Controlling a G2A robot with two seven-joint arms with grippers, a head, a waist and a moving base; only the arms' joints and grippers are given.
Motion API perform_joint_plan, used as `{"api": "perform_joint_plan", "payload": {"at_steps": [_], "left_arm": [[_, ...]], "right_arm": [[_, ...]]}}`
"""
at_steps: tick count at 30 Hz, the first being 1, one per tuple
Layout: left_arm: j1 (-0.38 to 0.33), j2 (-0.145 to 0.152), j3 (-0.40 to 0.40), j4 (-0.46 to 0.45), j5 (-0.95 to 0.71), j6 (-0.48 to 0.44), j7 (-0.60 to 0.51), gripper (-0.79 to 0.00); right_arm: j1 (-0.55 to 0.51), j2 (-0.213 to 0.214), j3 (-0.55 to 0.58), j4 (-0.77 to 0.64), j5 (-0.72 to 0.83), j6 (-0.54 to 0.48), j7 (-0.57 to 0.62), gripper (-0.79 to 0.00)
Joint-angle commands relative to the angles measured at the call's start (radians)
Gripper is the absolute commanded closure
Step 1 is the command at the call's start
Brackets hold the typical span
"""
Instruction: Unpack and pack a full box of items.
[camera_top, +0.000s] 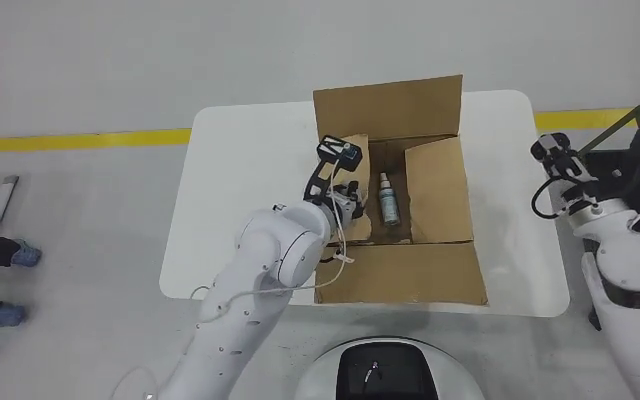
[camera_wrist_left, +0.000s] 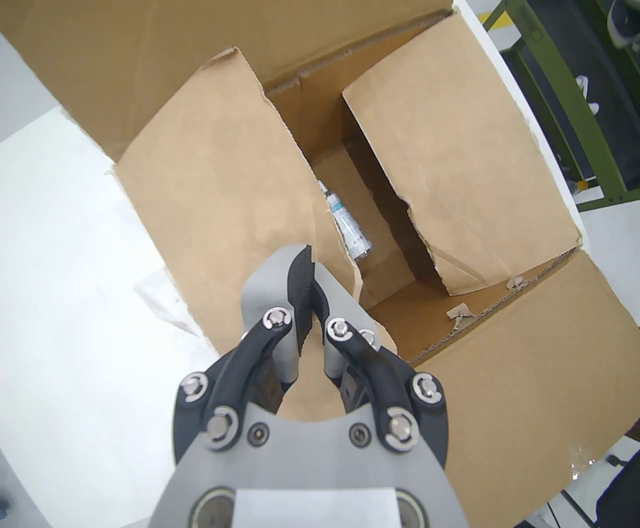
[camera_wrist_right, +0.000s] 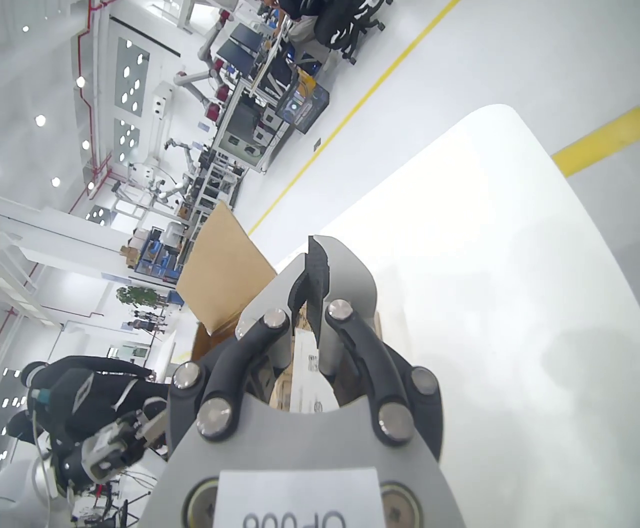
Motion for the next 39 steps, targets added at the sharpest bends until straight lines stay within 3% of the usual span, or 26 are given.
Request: {"api": "perform_joint_plan", "payload": {"at_steps": [1, 9, 16, 21, 23, 25, 27, 39], "left_arm": [[-0.001, -0.003, 0.008, 0.006, -0.007, 0.007, -0.003, 0.000], [0.027, -0.005, 0.006, 0.020, -0.005, 0.020, -0.032, 0.000], [0.045, -0.007, 0.005, 0.010, 0.001, 0.027, -0.042, -0.009], [0.049, -0.009, -0.001, 0.007, 0.000, 0.028, -0.046, -0.114], [0.049, -0.009, -0.003, 0.009, 0.001, 0.027, -0.049, -0.203], [0.048, -0.010, -0.004, 0.011, 0.000, 0.026, -0.051, -0.446], [0.047, -0.012, -0.003, 0.014, -0.001, 0.028, -0.051, -0.785], [0.045, -0.017, -0.019, 0.013, -0.020, 0.026, -0.054, -0.785]], "right_arm": [[0.070, 0.002, -0.017, 0.045, -0.006, 0.005, 0.033, 0.000], [0.335, -0.002, -0.148, 0.298, -0.044, 0.011, 0.126, 0.000], [0.492, -0.016, -0.260, 0.506, -0.073, 0.003, 0.158, 0.000], [0.573, -0.026, -0.321, 0.629, -0.106, -0.009, 0.169, 0.000], [0.601, -0.030, -0.338, 0.666, -0.103, -0.027, 0.170, 0.000], [0.627, -0.034, -0.353, 0.700, -0.097, -0.057, 0.180, 0.000], [0.650, -0.036, -0.366, 0.723, -0.100, -0.094, 0.191, 0.000], [0.637, -0.019, -0.355, 0.698, -0.080, -0.399, 0.285, 0.000]]}}
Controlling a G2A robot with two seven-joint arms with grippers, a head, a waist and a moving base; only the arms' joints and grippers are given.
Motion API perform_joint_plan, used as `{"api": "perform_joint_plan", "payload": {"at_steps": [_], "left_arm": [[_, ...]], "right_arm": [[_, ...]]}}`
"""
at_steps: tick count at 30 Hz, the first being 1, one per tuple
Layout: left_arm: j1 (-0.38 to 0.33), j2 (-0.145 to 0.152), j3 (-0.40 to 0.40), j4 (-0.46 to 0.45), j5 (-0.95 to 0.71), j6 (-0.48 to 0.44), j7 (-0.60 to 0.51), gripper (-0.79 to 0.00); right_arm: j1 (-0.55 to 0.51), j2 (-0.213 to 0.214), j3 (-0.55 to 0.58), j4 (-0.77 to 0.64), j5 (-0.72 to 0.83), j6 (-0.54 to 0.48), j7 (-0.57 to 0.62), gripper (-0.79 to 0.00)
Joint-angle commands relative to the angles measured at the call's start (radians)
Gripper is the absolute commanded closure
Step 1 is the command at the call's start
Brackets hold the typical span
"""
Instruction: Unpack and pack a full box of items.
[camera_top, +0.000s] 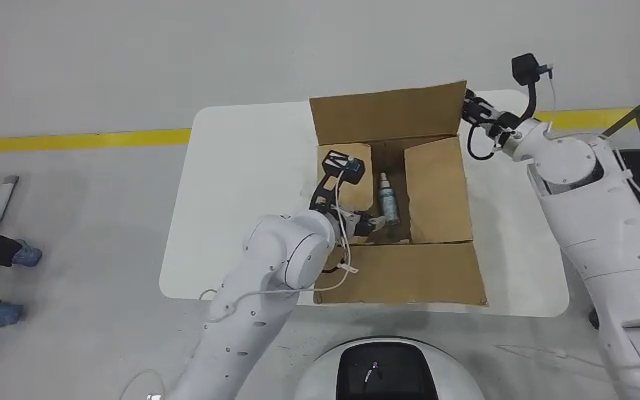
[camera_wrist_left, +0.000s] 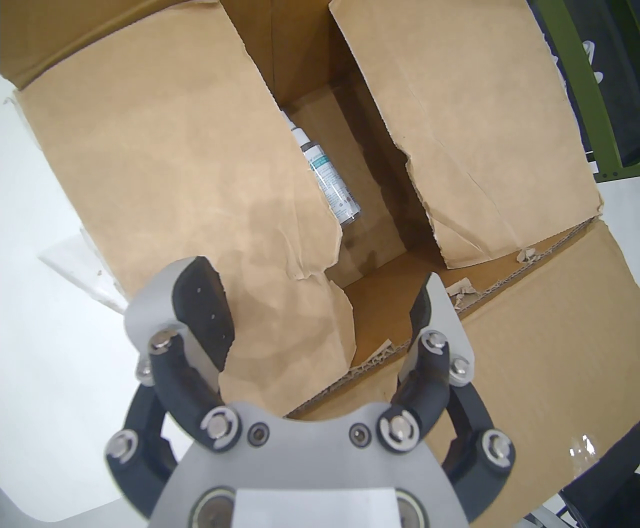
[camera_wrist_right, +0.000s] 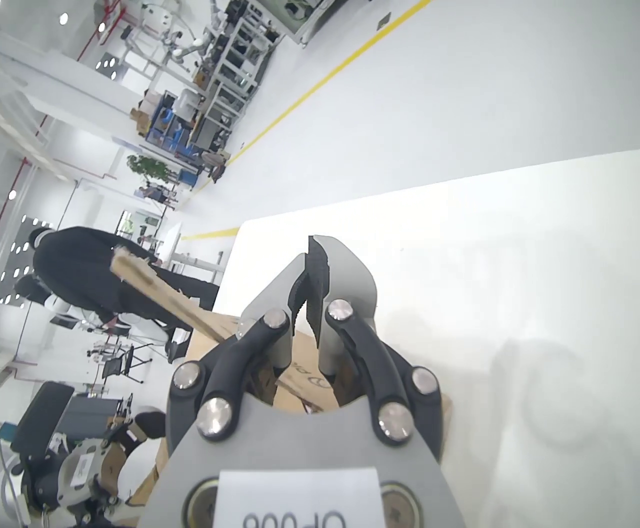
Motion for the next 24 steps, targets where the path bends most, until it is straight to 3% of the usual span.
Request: {"api": "perform_joint_plan", "payload": {"at_steps": [1, 5, 14, 24], "left_arm": [[0.006, 0.001, -0.009, -0.002, -0.002, 0.001, 0.002, -0.785], [0.016, 0.003, -0.024, -0.006, -0.002, -0.004, 0.001, -0.785], [0.037, 0.008, -0.057, -0.083, -0.002, -0.013, -0.021, -0.785], [0.138, 0.034, -0.184, -0.283, -0.020, -0.038, -0.111, -0.785]], "right_arm": [[-0.019, 0.006, 0.015, -0.020, 0.022, -0.051, 0.022, 0.000], [-0.053, 0.020, 0.042, -0.065, 0.016, -0.116, 0.054, 0.000], [-0.170, 0.042, 0.083, -0.207, 0.003, -0.149, 0.076, 0.000], [-0.322, 0.060, 0.095, -0.395, -0.043, -0.139, 0.099, 0.000]]}}
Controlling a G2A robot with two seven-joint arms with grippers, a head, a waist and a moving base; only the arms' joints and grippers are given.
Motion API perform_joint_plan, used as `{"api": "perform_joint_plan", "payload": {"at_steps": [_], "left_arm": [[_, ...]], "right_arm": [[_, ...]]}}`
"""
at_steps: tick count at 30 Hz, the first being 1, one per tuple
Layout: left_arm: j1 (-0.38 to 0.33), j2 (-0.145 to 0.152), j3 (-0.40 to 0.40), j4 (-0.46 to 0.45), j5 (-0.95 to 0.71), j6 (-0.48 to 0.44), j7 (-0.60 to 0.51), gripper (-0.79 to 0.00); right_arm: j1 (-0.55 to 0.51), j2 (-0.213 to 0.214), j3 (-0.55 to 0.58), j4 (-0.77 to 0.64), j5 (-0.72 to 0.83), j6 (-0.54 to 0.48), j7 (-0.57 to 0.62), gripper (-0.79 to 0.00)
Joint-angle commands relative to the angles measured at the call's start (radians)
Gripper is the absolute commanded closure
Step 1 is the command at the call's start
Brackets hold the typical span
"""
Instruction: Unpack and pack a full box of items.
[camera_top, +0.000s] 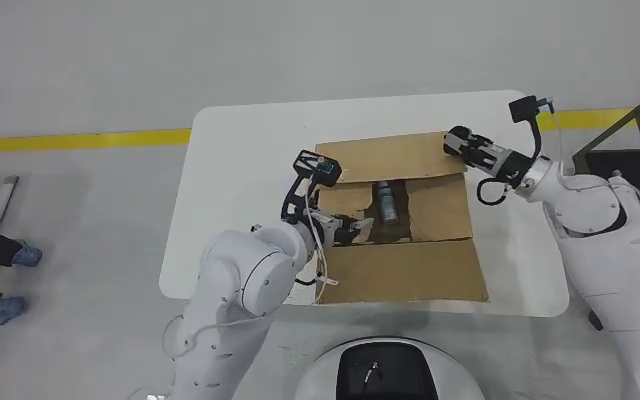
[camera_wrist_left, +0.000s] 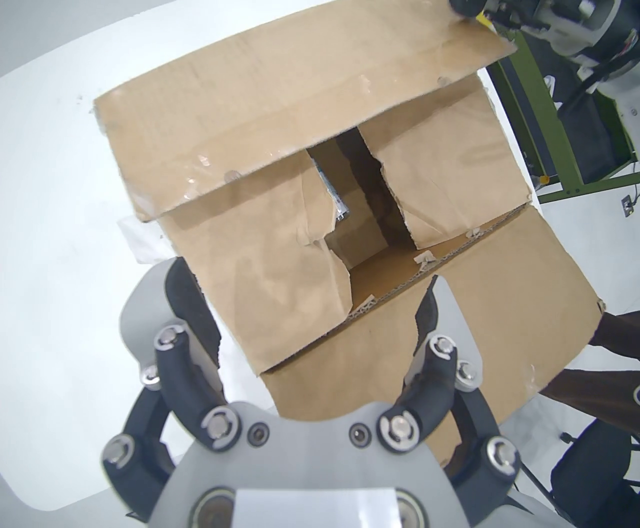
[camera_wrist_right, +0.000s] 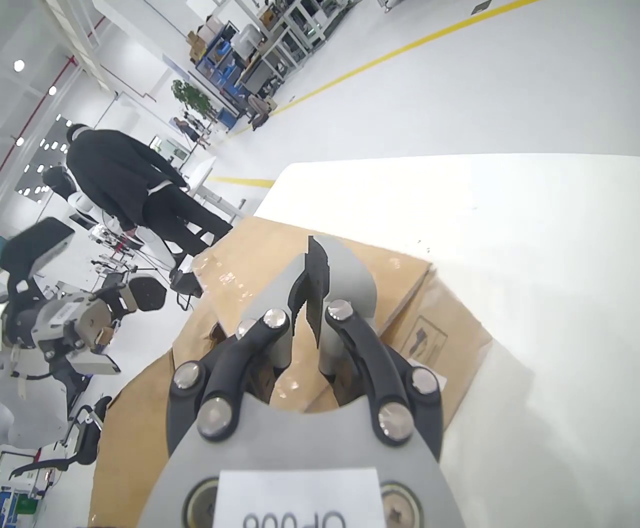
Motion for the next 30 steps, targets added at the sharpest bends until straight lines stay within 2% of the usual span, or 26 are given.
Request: {"api": "perform_joint_plan", "payload": {"at_steps": [1, 8, 15, 22, 30], "left_arm": [[0.029, 0.007, -0.032, -0.045, 0.001, -0.016, -0.029, -0.785], [0.120, 0.036, -0.149, -0.153, 0.027, -0.121, -0.130, -0.785], [0.209, 0.057, -0.211, -0.196, 0.061, -0.197, -0.189, -0.785], [0.303, 0.071, -0.189, -0.211, 0.056, -0.294, -0.176, -0.785], [0.336, 0.078, -0.135, -0.191, 0.128, -0.306, -0.122, -0.785]], "right_arm": [[-0.028, 0.001, -0.003, -0.033, -0.009, 0.012, -0.009, 0.000], [-0.082, 0.004, -0.040, -0.103, -0.121, 0.057, -0.036, 0.000], [-0.130, 0.000, -0.075, -0.136, -0.177, 0.092, -0.121, 0.000], [-0.158, -0.003, -0.072, -0.153, -0.154, 0.146, -0.184, 0.000], [-0.162, -0.002, -0.078, -0.165, -0.168, 0.153, -0.191, 0.000]]}}
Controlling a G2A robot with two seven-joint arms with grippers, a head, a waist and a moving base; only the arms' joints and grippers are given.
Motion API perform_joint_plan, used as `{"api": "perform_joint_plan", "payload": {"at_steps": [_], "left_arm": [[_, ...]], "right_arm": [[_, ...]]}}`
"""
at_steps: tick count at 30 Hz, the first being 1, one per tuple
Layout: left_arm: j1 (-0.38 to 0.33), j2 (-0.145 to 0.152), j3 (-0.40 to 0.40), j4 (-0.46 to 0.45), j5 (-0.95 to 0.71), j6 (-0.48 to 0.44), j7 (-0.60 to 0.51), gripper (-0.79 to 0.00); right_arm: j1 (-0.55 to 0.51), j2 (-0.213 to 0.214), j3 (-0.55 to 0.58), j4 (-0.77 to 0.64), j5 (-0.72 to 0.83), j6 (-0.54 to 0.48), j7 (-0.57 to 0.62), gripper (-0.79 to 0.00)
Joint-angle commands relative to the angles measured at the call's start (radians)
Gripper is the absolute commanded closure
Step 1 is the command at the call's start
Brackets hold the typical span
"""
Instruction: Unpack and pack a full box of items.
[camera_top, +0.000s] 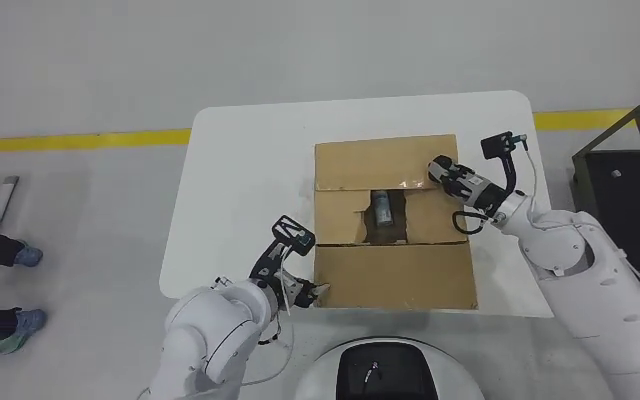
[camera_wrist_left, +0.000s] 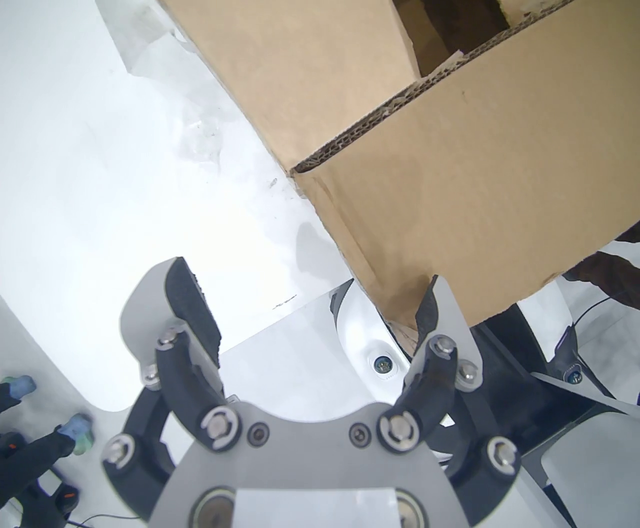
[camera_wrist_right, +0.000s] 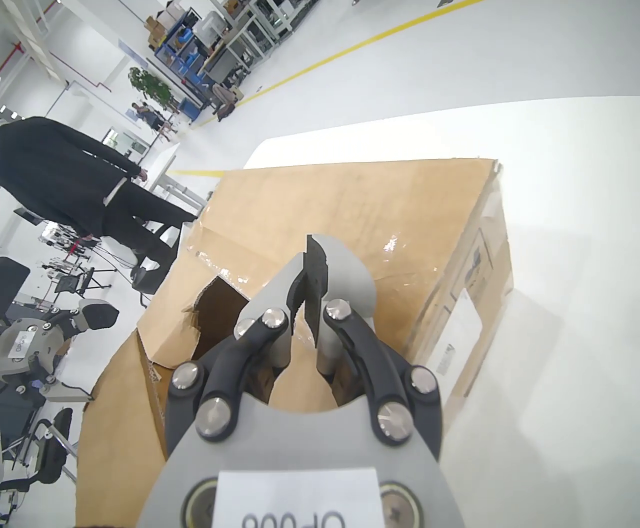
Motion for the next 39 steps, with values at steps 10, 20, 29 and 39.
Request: {"api": "perform_joint_plan", "payload": {"at_steps": [10, 20, 29, 39], "left_arm": [[-0.029, -0.004, 0.081, -0.024, -0.052, 0.040, 0.056, -0.785], [-0.096, -0.005, 0.072, -0.073, -0.099, 0.096, 0.081, -0.785], [-0.188, -0.004, 0.098, -0.020, -0.070, 0.084, 0.064, -0.785], [-0.074, 0.017, 0.003, -0.064, 0.059, 0.122, 0.029, -0.785]], "right_arm": [[-0.004, 0.004, 0.006, -0.012, -0.007, -0.007, 0.005, 0.000], [-0.002, 0.010, 0.037, -0.049, 0.011, -0.013, 0.013, 0.000], [0.013, 0.015, 0.061, -0.083, 0.023, -0.006, 0.021, 0.000], [-0.001, 0.017, 0.051, -0.052, 0.010, -0.012, 0.014, 0.000]]}}
